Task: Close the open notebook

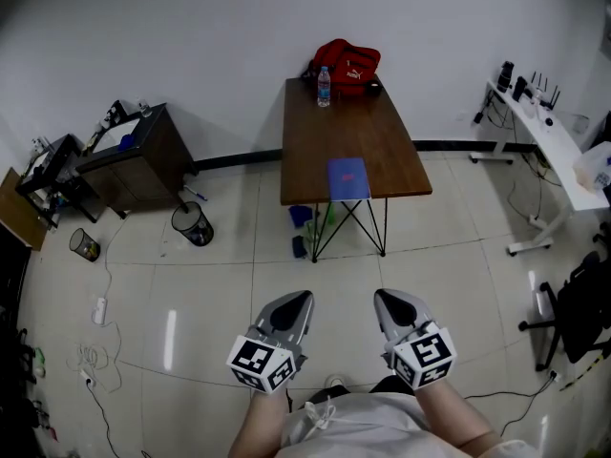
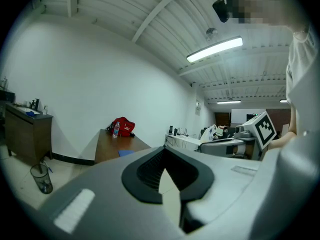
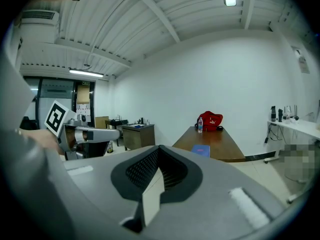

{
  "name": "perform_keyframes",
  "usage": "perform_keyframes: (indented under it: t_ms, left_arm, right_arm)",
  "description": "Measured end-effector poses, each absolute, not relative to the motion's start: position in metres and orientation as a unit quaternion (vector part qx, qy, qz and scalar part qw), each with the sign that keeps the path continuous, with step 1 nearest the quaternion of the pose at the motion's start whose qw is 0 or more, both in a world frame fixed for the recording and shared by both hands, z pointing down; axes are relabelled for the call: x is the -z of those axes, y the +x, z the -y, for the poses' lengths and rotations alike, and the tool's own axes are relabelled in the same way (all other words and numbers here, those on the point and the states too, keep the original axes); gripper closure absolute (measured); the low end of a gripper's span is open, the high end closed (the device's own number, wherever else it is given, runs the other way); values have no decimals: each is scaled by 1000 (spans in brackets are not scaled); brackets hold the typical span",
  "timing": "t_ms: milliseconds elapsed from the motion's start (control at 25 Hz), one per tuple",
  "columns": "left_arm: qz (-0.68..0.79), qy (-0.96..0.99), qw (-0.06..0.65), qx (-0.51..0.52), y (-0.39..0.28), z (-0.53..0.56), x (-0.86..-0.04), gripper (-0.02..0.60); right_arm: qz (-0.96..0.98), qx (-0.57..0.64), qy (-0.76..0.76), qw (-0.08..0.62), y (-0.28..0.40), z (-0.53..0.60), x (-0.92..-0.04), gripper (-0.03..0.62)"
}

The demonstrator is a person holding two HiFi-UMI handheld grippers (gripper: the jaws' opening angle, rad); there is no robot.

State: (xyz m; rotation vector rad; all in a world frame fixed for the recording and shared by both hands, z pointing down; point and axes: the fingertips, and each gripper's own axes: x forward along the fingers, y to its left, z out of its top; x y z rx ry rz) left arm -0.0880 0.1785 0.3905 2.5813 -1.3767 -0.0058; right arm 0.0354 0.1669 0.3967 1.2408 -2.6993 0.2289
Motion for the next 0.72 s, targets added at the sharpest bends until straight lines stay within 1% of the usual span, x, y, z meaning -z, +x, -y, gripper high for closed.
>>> perform_keyframes:
  t_ms: [280,560,720]
  left_arm:
    - [463,881,98,8,-83,-175,-383,575]
    - [434,897,75,41,-73,-175,-365,575]
    - [426,902,56,33,-67,-174,-360,575]
  right_arm:
    - [905,-64,412,81,38,-163,-391,588]
    - [906,-54,411,82,38,-159,-386,588]
    - [907,-53,409,84,39,-156,-386,588]
